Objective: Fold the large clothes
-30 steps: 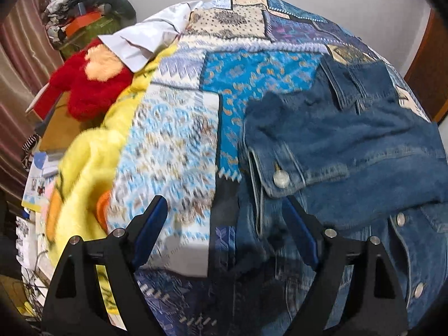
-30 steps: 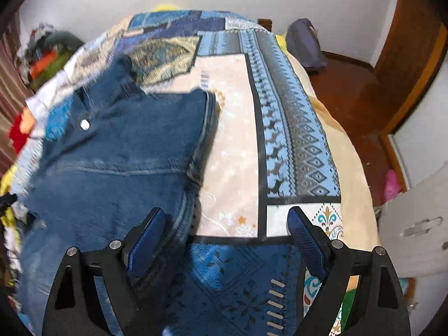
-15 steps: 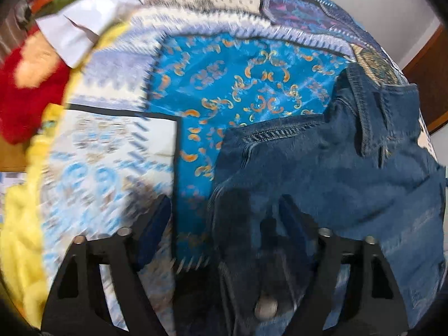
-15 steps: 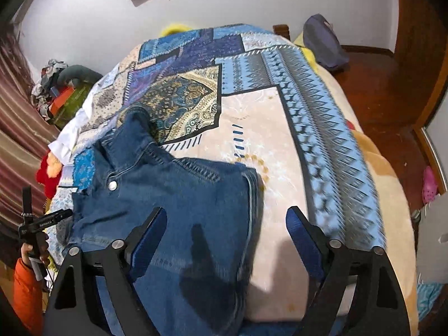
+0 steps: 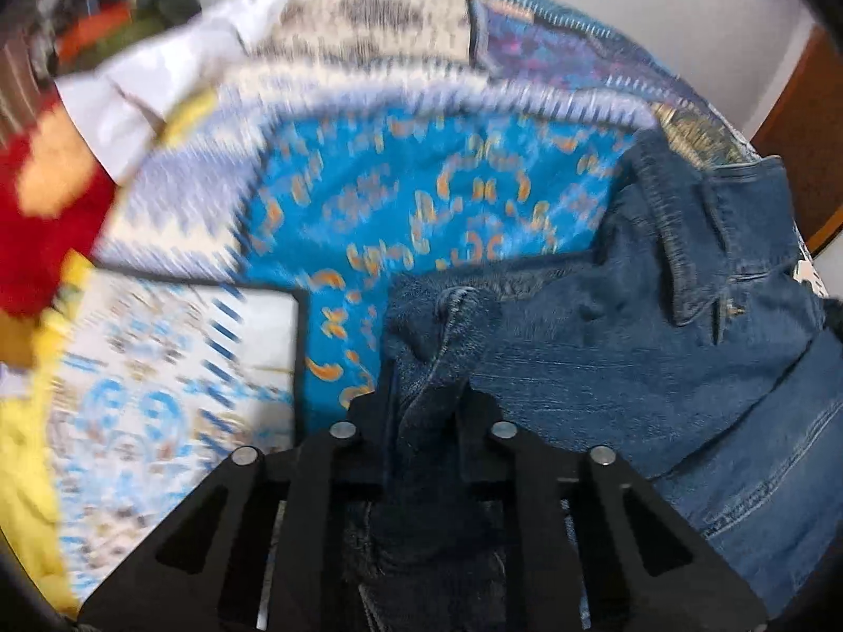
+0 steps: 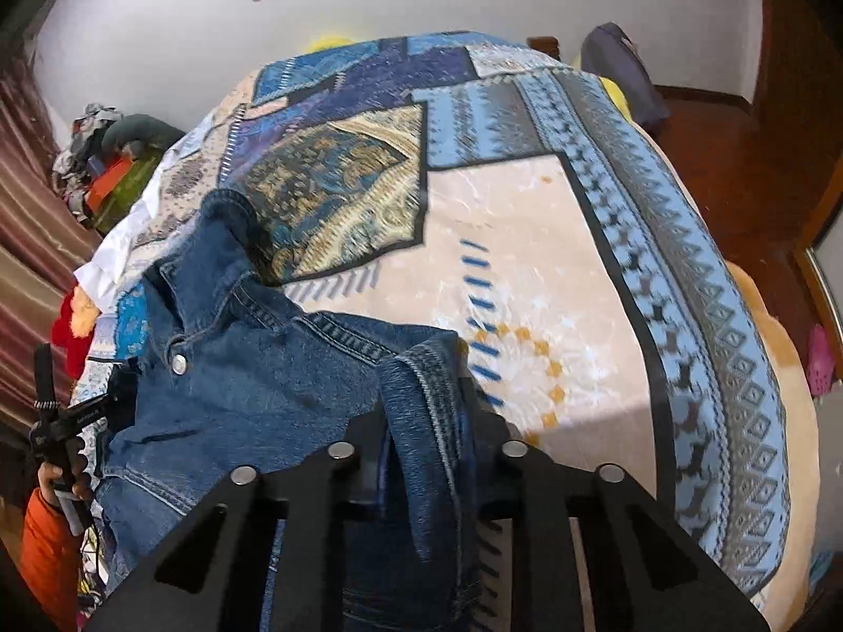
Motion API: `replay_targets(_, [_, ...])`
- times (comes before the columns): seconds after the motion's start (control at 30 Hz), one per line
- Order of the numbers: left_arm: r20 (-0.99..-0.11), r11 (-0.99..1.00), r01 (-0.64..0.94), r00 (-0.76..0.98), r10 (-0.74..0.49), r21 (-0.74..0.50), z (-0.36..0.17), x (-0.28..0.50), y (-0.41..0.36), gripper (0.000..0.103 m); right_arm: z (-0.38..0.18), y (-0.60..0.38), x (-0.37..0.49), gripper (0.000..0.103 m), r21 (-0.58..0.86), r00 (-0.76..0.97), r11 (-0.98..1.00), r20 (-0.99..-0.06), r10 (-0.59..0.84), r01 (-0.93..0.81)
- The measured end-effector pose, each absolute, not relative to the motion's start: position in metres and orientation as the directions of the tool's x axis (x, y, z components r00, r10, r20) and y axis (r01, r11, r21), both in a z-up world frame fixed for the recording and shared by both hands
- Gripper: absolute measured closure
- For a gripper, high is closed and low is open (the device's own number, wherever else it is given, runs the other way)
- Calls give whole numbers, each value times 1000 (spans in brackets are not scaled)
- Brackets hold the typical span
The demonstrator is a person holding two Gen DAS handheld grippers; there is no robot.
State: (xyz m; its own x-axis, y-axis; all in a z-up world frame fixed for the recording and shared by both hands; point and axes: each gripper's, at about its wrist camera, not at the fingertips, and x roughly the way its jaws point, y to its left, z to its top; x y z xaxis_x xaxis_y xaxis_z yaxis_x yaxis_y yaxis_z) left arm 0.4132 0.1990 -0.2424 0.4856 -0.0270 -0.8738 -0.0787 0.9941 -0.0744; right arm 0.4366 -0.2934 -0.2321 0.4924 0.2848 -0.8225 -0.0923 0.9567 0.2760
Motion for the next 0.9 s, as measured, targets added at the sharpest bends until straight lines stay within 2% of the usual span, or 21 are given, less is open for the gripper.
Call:
replay_targets(0.03, [-858, 994, -81, 513, -16, -66, -232, 410, 200, 92, -228, -289, 440, 89, 264, 501, 958, -817, 285, -115])
replay_targets(0.2, [-830, 990, -127, 558, 15, -68, -205, 409, 224, 92, -214, -260, 462, 90, 213, 532, 960, -800, 278, -182])
replay_targets(0.4, [-861, 980, -196, 501, 88, -15, -221, 412, 251, 91, -218, -220, 494, 89, 160, 543, 962, -799, 259, -223])
replay_targets(0.47, [-872, 976, -215, 483, 78, -32, -230, 414, 259, 89, -225, -206, 503, 89, 78, 535, 971, -823, 189, -224])
replay_targets(0.53, [-881, 971, -234, 466, 76, -40, -240, 416, 264, 79, -235, -198, 509, 89, 2, 509, 976, -853, 116, -219])
replay_targets(0.6, [-893, 969, -246, 443, 82, -33, -250, 420, 266, 75, -241, -197, 511, 87, -34, 500, 976, -862, 80, -215])
replay_targets(0.73, [-890, 973, -230, 441, 119, 16, -255, 421, 259, 73, -243, -201, 506, 84, -50, 510, 973, -857, 73, -225])
replay_targets(0.77, [-889, 973, -227, 438, 133, 33, -256, 421, 257, 73, -243, -202, 505, 81, -70, 515, 973, -856, 55, -221])
replay_targets(0.8, [-889, 973, -225, 437, 139, 41, -256, 421, 256, 73, -243, -201, 503, 69, -101, 524, 972, -852, 26, -213])
replay_targets(0.83, [-890, 974, -219, 432, 147, 54, -256, 422, 254, 73, -243, -201, 502, 51, -144, 538, 969, -843, -14, -200])
replay_targets(0.9, [-894, 974, -220, 424, 146, 55, -255, 422, 254, 73, -241, -203, 497, 31, -224, 578, 959, -811, -87, -171])
